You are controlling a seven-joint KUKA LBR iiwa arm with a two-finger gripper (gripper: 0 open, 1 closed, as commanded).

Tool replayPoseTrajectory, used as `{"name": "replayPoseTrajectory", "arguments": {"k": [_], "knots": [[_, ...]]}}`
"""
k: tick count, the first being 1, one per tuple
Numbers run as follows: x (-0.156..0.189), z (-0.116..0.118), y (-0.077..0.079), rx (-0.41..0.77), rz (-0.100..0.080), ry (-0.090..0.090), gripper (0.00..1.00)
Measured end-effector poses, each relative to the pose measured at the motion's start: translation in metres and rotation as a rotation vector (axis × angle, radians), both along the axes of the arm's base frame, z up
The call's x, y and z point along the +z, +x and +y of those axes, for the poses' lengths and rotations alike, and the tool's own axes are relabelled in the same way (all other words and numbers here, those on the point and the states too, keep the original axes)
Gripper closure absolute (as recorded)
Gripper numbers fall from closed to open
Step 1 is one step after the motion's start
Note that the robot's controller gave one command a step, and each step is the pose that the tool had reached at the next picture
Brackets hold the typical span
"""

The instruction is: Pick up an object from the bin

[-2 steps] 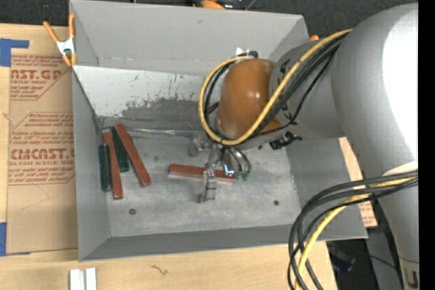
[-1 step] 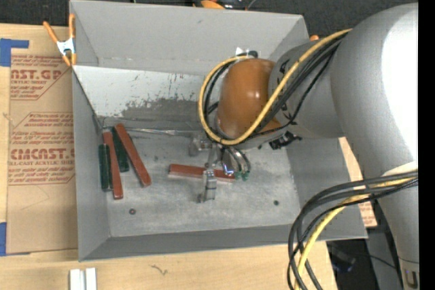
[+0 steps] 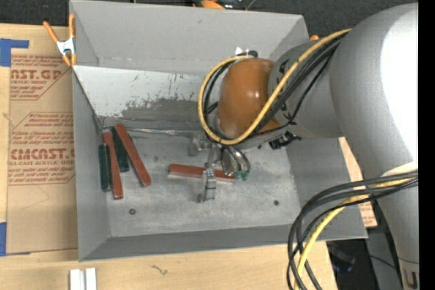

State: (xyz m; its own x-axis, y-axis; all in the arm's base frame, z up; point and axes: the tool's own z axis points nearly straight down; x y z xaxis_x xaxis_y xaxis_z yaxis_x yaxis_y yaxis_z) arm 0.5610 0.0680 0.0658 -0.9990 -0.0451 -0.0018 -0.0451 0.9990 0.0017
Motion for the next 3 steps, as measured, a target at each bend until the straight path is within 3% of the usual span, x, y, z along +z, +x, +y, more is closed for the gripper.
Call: {"name": "replayPoseTrajectory", "arguments": {"k": [1, 2, 3], "knots": [[0.000, 0.000, 0.001, 0.000, 0.000, 0.001, 1.00], [0.017, 0.001, 0.001, 0.000, -0.001, 0.000, 1.00], [0.082, 0.001, 0.003, 0.000, -0.006, 0.001, 1.00]]}}
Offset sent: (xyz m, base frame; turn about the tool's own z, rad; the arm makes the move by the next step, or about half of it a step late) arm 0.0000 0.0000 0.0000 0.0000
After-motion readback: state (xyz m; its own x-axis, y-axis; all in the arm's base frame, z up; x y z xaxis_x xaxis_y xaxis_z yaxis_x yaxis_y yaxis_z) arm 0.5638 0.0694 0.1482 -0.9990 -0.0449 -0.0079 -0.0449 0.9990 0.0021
